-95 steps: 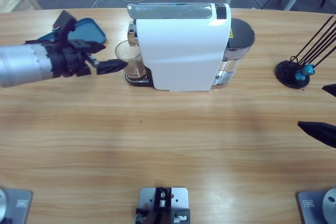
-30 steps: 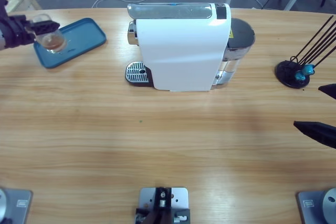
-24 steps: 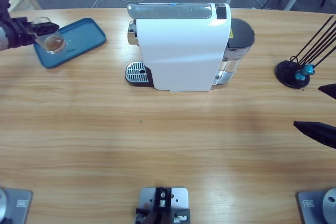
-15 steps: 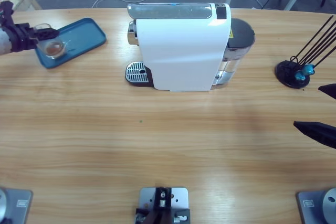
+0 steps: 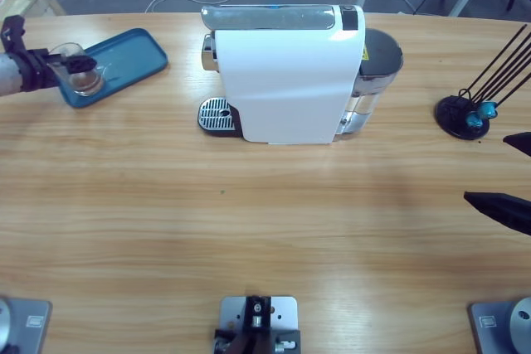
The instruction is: Pour coffee
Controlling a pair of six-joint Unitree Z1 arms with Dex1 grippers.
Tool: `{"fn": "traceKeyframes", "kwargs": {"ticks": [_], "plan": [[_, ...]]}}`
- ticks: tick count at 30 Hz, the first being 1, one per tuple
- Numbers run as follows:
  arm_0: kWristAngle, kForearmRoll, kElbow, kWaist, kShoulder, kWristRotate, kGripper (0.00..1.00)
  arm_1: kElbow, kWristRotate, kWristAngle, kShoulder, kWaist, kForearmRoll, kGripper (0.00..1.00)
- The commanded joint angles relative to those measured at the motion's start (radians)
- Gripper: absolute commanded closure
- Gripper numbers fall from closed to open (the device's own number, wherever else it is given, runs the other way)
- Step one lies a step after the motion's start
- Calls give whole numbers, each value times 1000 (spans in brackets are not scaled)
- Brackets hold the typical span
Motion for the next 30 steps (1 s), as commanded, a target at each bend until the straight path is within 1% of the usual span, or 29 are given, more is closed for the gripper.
{"fn": "traceKeyframes", "kwargs": {"ticks": [1,3,7,9,10,13,16,17,19,21,25,27,30], "plan": [[37,101,63,9,-229,-10,13,29,-12,4,4,0,-8,0],[37,194,57,5,-368,-10,13,28,-12,4,4,0,-8,0],[37,434,27,-20,-668,-10,13,29,-17,4,4,0,-8,0],[37,597,-4,-59,-836,-10,13,29,-18,4,4,0,-8,0],[30,668,-16,-96,-902,-12,13,29,-19,4,5,0,-8,0],[31,811,-20,-311,-1029,-29,13,28,-19,5,12,0,-9,0],[33,883,3,-477,-1040,-51,13,28,-19,12,20,0,-9,0],[24,881,16,-517,-1030,-53,13,27,-19,12,23,0,-10,0],[4,860,30,-594,-957,-51,13,26,-19,19,25,0,-10,0],[-42,835,33,-644,-849,-28,19,26,-19,31,25,0,-10,0],[-40,779,33,-734,-659,-26,27,28,-20,32,31,0,-13,0],[-27,770,37,-761,-625,-36,27,28,-20,35,28,0,-13,0],[-27,755,74,-790,-624,-46,27,29,-20,30,32,0,-14,0]]}}
